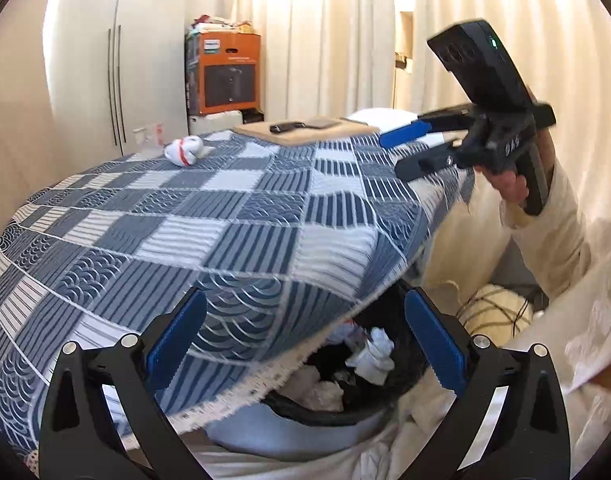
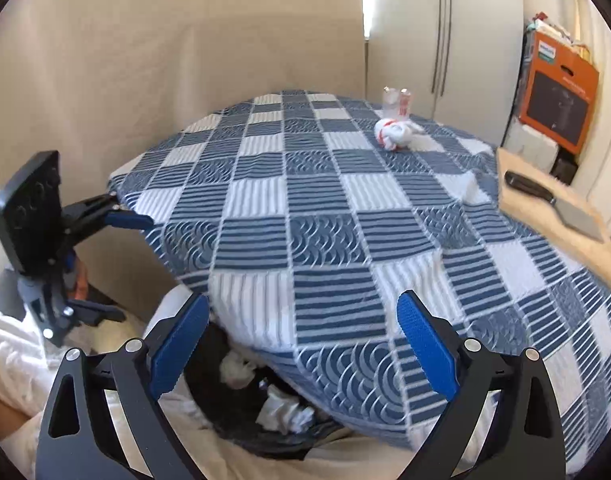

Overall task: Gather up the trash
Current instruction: 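Raise both open tools back over the table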

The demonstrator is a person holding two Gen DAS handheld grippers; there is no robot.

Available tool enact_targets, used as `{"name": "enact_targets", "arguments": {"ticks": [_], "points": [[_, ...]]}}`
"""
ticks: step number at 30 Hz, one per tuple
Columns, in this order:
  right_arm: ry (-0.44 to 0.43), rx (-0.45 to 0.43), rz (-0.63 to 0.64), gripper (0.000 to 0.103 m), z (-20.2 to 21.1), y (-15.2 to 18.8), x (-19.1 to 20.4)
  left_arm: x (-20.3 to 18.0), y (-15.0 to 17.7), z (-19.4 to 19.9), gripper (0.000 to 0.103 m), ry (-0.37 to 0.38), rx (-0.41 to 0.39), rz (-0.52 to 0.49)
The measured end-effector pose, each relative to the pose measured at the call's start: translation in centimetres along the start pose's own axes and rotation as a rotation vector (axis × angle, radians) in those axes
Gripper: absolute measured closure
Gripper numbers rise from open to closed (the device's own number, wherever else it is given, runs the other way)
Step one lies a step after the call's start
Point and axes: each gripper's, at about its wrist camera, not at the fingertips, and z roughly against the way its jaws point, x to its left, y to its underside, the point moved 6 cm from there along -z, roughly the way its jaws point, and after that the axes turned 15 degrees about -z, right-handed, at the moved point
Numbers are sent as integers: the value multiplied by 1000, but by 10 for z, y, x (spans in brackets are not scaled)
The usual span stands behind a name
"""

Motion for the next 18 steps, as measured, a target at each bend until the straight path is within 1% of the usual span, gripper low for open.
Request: {"name": "enact_targets", "arguments": {"ticks": [3, 7, 10, 13, 14, 16, 18], "points": [[42, -34, -8, 12, -4, -21, -1, 19, -9, 4, 6, -43, -14, 8], [49, -27, 8, 12, -19, -52, 1, 38, -14, 6, 6, -76, -17, 27], [70, -59, 44, 12, -31, -79, 3, 49, -17, 5, 6, -90, -14, 31], [54, -69, 23, 12, -43, -107, 1, 59, -25, 4, 6, -153, -3, -5], [40, -66, 13, 12, -49, -116, 0, 63, -28, 4, 6, -164, -3, -7], [44, -73, 9, 12, -57, -131, 1, 73, -36, 3, 6, -194, -2, -6], [60, -74, 18, 12, -71, -147, -1, 81, -42, 2, 6, -197, -15, -5]]}}
